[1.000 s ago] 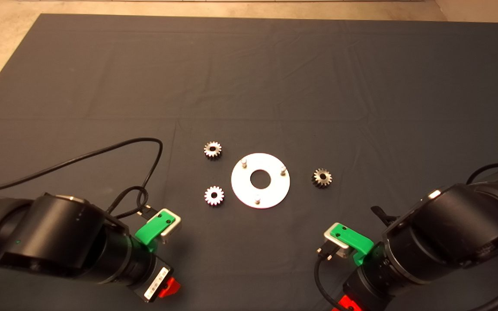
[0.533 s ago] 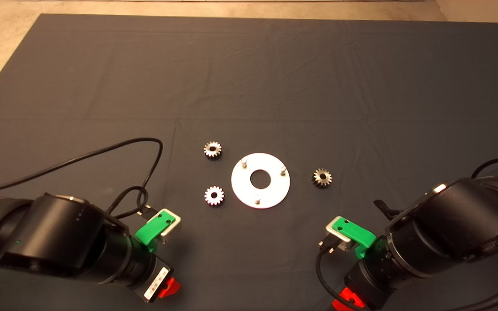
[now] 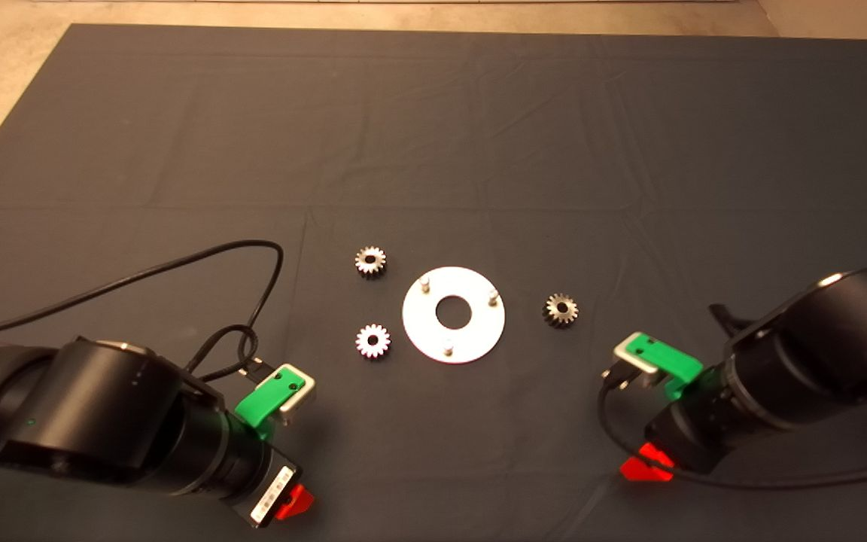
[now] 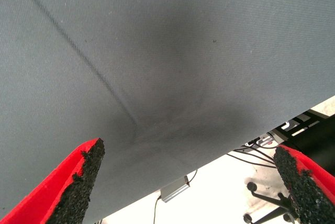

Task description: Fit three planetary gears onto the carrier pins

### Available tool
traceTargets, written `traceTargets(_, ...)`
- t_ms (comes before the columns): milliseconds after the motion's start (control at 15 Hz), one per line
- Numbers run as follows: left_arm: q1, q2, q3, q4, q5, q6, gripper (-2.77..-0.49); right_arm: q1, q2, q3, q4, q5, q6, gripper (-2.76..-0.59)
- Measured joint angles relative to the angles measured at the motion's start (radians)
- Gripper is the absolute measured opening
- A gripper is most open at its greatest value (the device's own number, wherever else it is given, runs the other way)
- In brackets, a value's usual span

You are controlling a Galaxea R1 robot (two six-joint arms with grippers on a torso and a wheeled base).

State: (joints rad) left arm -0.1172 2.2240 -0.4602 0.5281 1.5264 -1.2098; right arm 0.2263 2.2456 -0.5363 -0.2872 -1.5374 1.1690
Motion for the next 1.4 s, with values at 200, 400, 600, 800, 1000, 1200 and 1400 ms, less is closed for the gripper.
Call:
traceTargets(200,0.0,0.0,0.0,0.0,0.0,0.0,-0.93,0.022,-0.015,-0.029,0.001,0.003,-0.035,-0.6)
traceTargets(400,0.0,0.0,0.0,0.0,0.0,0.0,-0.93,0.037,-0.002,-0.108,0.003,0.004,-0.067,-0.6)
traceTargets(600,0.0,0.001,0.004,0.0,0.0,0.0,-0.93,0.04,0.06,-0.203,0.003,0.005,-0.098,-0.6)
traceTargets(800,0.0,0.003,0.004,-0.001,0.0,0.0,-0.93,0.051,0.106,-0.281,0.003,0.008,-0.126,-0.6)
traceTargets(1000,0.0,0.006,0.004,-0.001,0.0,0.0,-0.93,0.074,0.153,-0.349,0.004,0.005,-0.149,-0.6)
traceTargets(1200,0.0,0.006,0.004,-0.002,0.0,0.0,-0.93,0.085,0.195,-0.406,0.004,0.011,-0.171,-0.6)
traceTargets(1400,0.0,0.007,0.004,-0.003,0.0,0.0,-0.93,0.094,0.221,-0.445,0.004,0.007,-0.181,-0.6)
